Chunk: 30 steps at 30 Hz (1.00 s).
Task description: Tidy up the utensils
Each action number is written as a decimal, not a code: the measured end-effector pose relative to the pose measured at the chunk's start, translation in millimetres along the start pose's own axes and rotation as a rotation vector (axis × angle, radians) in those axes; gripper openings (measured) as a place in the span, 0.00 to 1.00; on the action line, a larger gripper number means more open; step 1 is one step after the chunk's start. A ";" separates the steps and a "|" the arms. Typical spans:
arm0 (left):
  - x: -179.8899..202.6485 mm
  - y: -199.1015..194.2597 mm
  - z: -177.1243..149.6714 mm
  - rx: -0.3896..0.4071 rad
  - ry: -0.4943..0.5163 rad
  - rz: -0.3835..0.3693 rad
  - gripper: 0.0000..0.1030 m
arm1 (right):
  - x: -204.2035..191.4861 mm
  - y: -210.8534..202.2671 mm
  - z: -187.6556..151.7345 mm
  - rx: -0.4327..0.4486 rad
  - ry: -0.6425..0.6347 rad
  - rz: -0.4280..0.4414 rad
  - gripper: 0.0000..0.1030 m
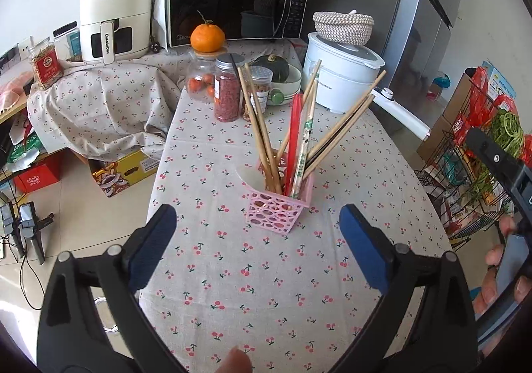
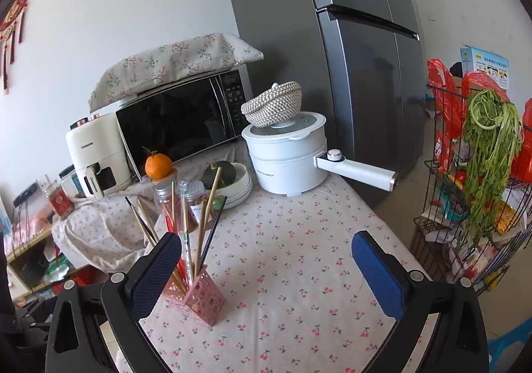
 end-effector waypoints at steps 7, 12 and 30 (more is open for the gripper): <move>17.2 -21.3 -6.2 0.070 0.071 0.053 0.99 | 7.1 -23.2 -3.0 -0.053 -0.057 0.000 1.00; 19.1 -36.1 -8.1 0.112 0.061 0.085 0.99 | 0.7 -38.5 -0.6 -0.064 -0.166 -0.060 1.00; 19.5 -46.3 -13.7 0.123 0.004 0.092 0.99 | -14.7 -47.6 -4.8 -0.093 -0.225 -0.044 1.00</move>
Point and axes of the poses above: each gripper's, at about its wrist camera, not at the fingertips, and y roughly the way its jaws point, x to its right, z to its top, the point moved 3 cm from there along y, roughly the way its jaws point, and after that the axes turned 15 degrees about -y, right-handed, at the moved point
